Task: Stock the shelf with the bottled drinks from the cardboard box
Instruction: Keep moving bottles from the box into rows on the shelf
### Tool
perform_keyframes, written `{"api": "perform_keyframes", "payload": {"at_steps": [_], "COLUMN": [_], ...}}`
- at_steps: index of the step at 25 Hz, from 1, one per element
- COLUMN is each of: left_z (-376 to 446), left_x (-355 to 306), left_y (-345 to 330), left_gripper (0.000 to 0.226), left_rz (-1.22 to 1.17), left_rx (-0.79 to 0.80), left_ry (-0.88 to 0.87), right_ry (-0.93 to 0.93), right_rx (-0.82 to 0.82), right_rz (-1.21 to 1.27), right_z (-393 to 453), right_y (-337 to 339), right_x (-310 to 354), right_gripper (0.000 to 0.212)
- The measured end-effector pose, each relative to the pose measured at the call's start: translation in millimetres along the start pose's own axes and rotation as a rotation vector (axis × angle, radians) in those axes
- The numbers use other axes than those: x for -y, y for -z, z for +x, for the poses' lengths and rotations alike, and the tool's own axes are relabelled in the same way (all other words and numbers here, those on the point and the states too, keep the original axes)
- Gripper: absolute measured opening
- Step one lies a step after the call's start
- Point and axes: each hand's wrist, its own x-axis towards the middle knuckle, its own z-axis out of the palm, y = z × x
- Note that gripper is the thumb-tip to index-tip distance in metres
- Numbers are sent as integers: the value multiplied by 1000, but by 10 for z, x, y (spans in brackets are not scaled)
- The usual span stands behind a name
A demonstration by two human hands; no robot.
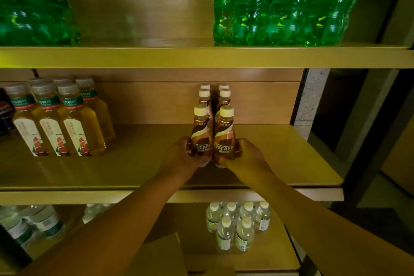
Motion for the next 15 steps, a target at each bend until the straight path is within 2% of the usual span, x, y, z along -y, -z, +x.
{"api": "perform_keyframes", "payload": {"at_steps": [6,15], "left_z": [232,539], "left_x": [8,76], "left_y": [-84,-248], "left_gripper": [53,56], "left_rz": [-34,-25], "left_rx": [-8,-35], "left_ry": [19,56], "right_ry": [11,37], "right_rx": [-25,-18], "right_rz": [-9,-53], "right_z": [242,606], "right_y": [-7,-42], "right_x": [-34,-141], "right_gripper": [44,47]}}
